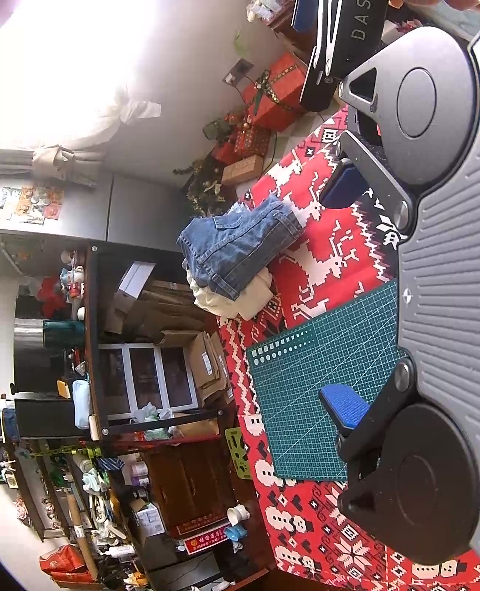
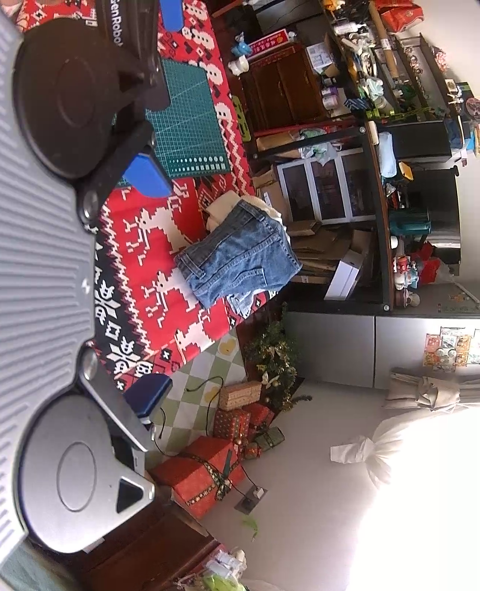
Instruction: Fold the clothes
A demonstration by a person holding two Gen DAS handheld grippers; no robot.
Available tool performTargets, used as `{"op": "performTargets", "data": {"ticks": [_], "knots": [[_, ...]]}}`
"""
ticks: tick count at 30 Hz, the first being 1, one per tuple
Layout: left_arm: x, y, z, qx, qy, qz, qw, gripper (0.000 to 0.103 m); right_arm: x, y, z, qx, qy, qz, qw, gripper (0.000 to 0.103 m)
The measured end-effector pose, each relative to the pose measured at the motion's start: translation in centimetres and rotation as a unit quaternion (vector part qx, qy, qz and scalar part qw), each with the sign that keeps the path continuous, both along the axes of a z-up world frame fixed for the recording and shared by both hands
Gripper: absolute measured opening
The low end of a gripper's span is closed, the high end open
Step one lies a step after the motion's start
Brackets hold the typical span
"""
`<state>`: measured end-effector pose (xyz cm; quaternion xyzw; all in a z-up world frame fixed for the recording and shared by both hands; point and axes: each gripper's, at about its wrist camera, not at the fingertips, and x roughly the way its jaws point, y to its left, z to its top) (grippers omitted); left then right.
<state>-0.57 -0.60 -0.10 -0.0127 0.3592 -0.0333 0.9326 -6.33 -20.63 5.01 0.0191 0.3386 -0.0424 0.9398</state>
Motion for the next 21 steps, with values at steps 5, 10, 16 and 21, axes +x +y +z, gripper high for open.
{"op": "performTargets", "data": {"ticks": [5,10,16,21], "knots": [[0.2,-0.1,-0.2,-0.001,0.002,-0.003,1.0,0.102,0.0,0.1,-0.1,-0.004,-0.004,-0.001,1.0,0.103],[0.3,0.2,-0.4,-0.012,0.006,-0.005,0.9999,0.102,0.1,0.1,-0.3,-0.001,-0.003,-0.001,1.0,0.103],[0.3,0.2,-1.1,-0.011,0.0,-0.005,0.9999,0.102,0.6,0.0,-1.5,0.003,-0.002,-0.004,1.0,0.103],[0.9,0.7,-2.4,-0.027,0.01,-0.012,0.9995,0.102,1.3,-0.2,-3.4,0.004,-0.003,-0.01,1.0,0.103]]}}
